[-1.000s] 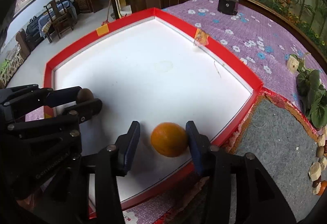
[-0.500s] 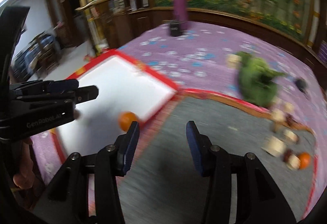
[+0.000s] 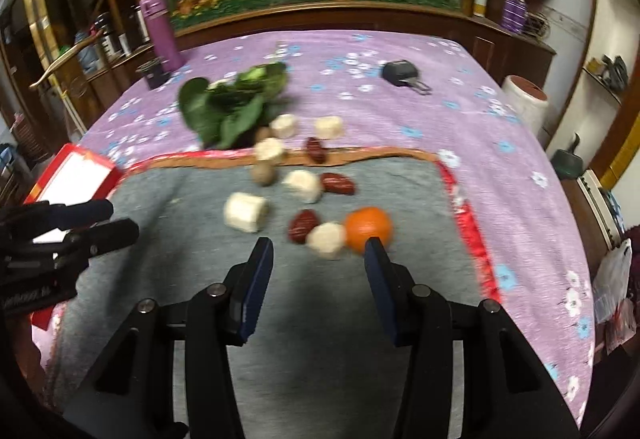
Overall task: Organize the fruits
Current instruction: 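Grasp a white cake cube with the left tool while the right tool grasps an orange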
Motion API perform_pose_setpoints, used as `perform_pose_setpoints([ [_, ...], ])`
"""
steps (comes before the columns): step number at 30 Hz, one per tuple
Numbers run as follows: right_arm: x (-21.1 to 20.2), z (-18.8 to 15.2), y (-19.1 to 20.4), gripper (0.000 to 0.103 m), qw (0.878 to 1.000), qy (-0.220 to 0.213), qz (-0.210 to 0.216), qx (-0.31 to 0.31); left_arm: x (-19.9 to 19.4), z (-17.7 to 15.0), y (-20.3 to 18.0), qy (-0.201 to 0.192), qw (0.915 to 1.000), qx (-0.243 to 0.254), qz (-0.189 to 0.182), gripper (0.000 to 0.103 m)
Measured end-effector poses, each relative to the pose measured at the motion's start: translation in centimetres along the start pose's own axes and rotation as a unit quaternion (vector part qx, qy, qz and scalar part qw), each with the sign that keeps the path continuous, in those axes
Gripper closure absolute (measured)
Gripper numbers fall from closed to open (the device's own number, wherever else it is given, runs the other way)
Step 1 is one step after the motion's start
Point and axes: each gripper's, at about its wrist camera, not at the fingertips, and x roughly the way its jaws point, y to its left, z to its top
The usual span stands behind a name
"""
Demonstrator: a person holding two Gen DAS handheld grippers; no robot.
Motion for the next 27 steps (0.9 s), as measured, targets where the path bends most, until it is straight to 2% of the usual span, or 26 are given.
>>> perform_pose_setpoints([
  [3, 0.4, 0.4, -1.1, 0.054, 1.000, -0.001, 0.002, 0.003, 1.0, 0.5, -1.5, 0.002, 1.0000, 0.009, -0.003, 0.050],
  [13, 2.7, 1.0, -3.1, 0.054, 1.000, 0.008, 0.016, 0.014, 3.6, 1.1, -2.7, 0.013, 0.9997, 0.004, -0.020, 0.049],
  [17, 3.7, 0.9, -3.3, 0.054, 1.000, 0.019, 0.011, 0.015, 4.7, 1.3, -3.0, 0.021, 0.9997, 0.004, -0.012, 0.049],
  [23, 4.7, 0.6, -3.5, 0.054, 0.999, 0.025, 0.018, 0.020, 6.2, 1.7, -2.0, 0.029, 0.9993, -0.022, 0.004, 0.051],
  [27, 4.8, 0.7, -3.3, 0.063, 0.999, 0.025, 0.027, 0.016, 7.0, 1.9, -1.9, 0.034, 0.9991, -0.025, 0.010, 0.054],
])
